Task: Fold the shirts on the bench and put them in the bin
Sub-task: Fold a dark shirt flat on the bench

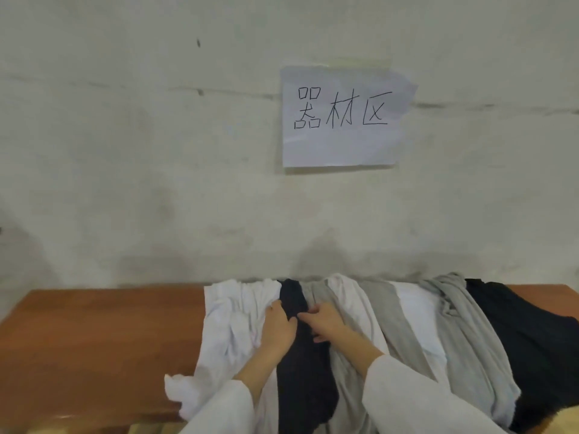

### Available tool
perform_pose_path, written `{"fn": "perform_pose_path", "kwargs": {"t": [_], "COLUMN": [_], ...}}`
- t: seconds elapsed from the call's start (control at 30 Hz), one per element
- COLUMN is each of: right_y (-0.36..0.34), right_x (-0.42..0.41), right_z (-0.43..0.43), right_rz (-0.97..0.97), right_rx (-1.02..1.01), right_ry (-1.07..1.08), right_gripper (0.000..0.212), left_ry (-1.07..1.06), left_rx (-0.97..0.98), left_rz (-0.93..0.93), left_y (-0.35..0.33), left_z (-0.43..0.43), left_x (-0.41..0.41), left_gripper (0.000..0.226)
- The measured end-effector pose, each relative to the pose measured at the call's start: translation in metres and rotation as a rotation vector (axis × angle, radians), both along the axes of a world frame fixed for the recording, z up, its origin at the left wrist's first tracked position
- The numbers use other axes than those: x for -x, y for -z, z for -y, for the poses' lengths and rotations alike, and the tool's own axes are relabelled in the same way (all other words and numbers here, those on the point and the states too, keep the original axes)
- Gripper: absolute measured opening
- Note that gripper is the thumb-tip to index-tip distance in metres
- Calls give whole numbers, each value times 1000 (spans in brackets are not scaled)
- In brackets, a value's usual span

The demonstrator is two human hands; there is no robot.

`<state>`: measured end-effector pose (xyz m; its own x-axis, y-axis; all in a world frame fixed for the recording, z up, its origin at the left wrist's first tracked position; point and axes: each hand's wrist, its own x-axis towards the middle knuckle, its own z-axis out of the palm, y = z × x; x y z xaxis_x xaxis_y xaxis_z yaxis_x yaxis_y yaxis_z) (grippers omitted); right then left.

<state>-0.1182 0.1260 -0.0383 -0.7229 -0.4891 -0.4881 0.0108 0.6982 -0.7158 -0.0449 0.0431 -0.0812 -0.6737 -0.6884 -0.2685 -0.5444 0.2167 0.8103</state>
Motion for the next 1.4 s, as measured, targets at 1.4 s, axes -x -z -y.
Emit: {"fn": "perform_pose_path", "kwargs": {"t": [1.4], "right_y": [-195], "right_x": [51], "right_z": [-114], "right_rz": [948], "right_rx": [970], "right_ry": [-321], "right_gripper": [40], "left_ry": [86], "left_rx": [-117], "left_rz": [-55], "left_y": [-63], "left_z": [-52], "left_x": [1], "left_gripper": [36]}}
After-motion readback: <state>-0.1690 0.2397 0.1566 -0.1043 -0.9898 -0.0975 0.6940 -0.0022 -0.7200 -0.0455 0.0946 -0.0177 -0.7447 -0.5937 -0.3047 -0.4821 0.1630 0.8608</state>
